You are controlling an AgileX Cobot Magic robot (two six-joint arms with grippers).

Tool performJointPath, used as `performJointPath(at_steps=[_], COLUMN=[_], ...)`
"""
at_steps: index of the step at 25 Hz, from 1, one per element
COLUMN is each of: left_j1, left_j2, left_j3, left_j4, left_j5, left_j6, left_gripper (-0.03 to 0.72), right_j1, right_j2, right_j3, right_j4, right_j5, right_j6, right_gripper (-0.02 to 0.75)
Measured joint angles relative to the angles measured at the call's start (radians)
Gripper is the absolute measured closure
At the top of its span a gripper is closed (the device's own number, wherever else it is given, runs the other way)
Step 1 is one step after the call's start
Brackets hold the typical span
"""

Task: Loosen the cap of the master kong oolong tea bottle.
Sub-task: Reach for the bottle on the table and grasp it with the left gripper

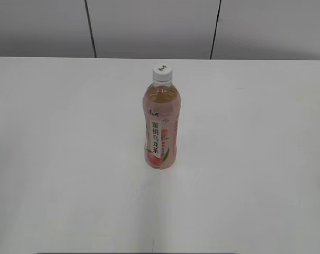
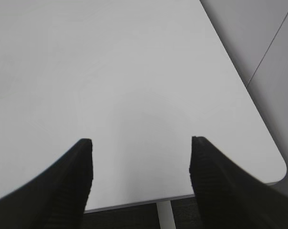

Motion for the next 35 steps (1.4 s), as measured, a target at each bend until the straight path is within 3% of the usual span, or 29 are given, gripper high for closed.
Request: performJointPath(at_steps=[6,13,22,25,35], left_j1=[-0.001,-0.001,-0.017,-0.073,-0.387], left_j2=[0.11,0.224,0.317,0.386,0.869], left_j3=[-0.012,0.015,0.271,0.292,0.292], left_j4=[-0.004,-0.01,-0.037,-0.034,0.016], left_j5=[-0.166,-0.512,-0.879,-0.977,-1.367], left_j6=[0.0,0.0,0.036,0.037,0.041], left_gripper=[0.447,0.447,0.447,0.446,0.423], right_j1=[0.0,0.0,0.0,0.0,0.0], right_j2=[0.0,0.0,0.0,0.0,0.0], right_j3=[0.0,0.0,0.0,0.0,0.0], right_j4=[0.0,0.0,0.0,0.0,0.0], right_j5=[0.0,0.0,0.0,0.0,0.0], right_j6=[0.0,0.0,0.0,0.0,0.0], right_gripper=[0.254,0.254,0.254,0.254,0.254])
